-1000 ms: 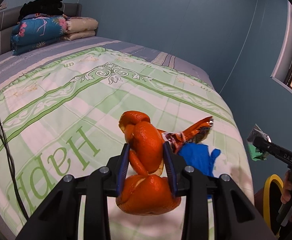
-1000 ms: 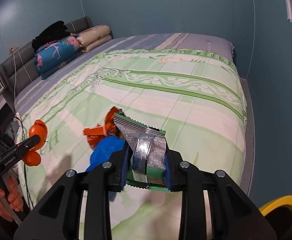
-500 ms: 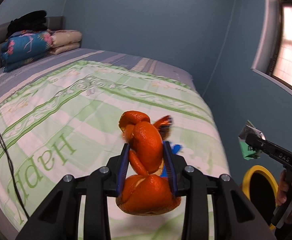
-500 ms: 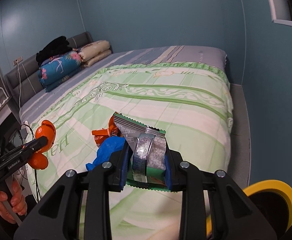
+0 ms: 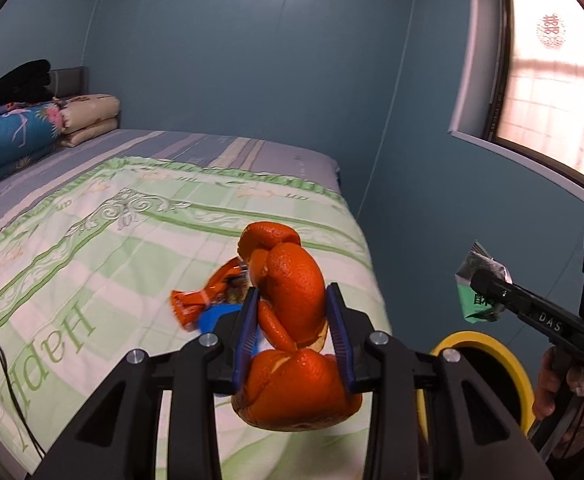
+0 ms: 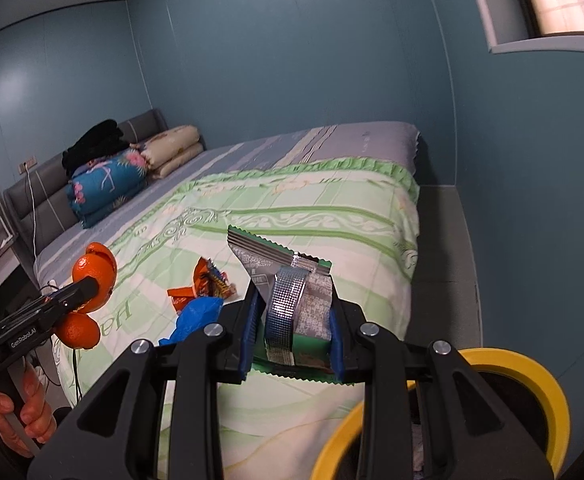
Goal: Collect trash
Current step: 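Lift the wrapper and orange peels and carry them to the yellow bin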
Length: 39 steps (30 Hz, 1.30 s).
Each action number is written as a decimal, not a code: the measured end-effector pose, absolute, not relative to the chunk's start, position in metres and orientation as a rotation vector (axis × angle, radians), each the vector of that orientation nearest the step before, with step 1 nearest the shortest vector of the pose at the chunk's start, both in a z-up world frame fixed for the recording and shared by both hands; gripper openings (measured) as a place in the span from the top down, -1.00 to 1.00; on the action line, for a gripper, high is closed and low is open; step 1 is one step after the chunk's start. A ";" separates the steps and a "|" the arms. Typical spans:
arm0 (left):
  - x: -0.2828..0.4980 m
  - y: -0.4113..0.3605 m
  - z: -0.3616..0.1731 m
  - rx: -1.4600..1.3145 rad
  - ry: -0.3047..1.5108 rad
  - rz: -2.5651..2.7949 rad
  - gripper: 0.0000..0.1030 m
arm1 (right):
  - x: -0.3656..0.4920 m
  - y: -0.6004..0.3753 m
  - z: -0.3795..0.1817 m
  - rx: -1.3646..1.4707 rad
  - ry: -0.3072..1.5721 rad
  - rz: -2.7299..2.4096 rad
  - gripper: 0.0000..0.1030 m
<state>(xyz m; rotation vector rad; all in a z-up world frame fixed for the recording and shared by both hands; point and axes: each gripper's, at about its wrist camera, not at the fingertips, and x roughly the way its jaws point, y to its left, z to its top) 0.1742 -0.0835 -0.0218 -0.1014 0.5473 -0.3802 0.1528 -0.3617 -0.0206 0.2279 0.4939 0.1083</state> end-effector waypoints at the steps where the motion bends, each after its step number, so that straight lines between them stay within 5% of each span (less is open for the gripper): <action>1: 0.173 -0.088 -0.020 -0.100 0.545 -0.389 0.38 | 0.148 -0.365 -0.019 0.229 0.482 0.101 0.46; 20: 0.144 -0.196 0.001 0.015 0.503 -0.589 0.37 | 0.093 -0.428 -0.016 0.255 0.402 -0.042 0.46; 39: 0.134 -0.266 -0.039 0.117 0.571 -0.724 0.37 | 0.065 -0.478 -0.054 0.300 0.470 -0.171 0.45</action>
